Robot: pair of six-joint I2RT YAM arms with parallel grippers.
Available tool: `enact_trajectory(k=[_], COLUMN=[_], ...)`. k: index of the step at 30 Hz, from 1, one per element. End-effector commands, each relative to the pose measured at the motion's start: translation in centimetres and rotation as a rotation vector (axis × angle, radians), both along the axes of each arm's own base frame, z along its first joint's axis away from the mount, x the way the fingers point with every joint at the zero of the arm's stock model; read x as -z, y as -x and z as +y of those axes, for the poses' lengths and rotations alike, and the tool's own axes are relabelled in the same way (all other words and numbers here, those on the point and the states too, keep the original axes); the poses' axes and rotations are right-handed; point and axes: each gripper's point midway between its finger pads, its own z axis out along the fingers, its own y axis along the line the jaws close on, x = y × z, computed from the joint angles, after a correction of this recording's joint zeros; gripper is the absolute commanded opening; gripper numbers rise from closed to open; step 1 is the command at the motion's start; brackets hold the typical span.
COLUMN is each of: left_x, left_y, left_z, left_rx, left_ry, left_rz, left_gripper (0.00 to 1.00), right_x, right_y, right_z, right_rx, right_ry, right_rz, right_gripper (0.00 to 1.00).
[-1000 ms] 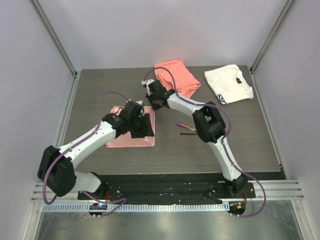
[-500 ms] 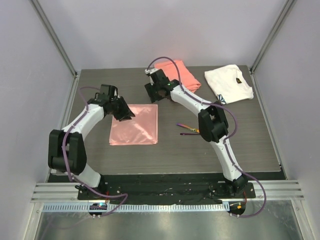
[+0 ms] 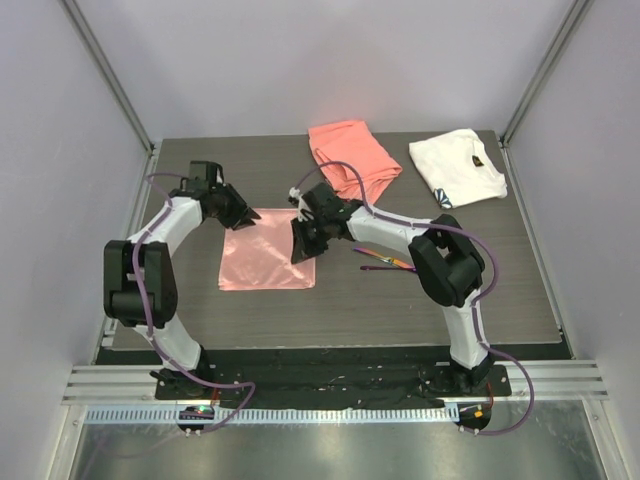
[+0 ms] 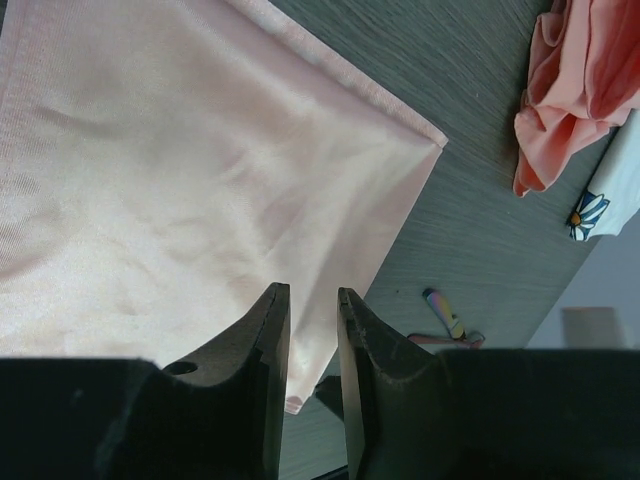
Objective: Fold the napkin into a case and place the utensils inside
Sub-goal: Rotate the lower triangle-folded napkin at the center of the board.
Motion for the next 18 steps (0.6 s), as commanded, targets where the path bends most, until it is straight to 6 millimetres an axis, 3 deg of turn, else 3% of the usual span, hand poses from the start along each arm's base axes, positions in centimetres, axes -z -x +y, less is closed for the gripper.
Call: enact_trajectory(k=[1,5,12,16,18], left_x=[-1.2,-1.2,-0.4,0.0,0.1], left_y=[-1.5,-1.6,-0.2,1.5,2.7], left_z=[-0.2,0.2,0.1,-0.9,-2.4], left_rx=[-0.007,-0.011,0.028,0.081,0.162], left_ry=[0.054,0.063,0.050,0.040,0.028], left_rz=[-0.037,-0.034,-0.005,-0.003,-0.002], left_gripper=[0.29,0.30,0.32,0.36,0.36], right_x=[-3.1,-0.7,1.4,-0.7,-1.4], right_y=[2.7,3.9,3.1,3.2,3.4], right_z=[1.6,-0.4,-4.6,-5.5,-5.4], right_rx=[-0.051,-0.049,0.044,0.072,0.072], right_ry=[-0.161,-0.094,0.087,0.077,0.056], right_rz=[0.052,0.064,-0.002,-0.051,-0.051], right_gripper=[0.05,0.01,0.01,0.04,0.11])
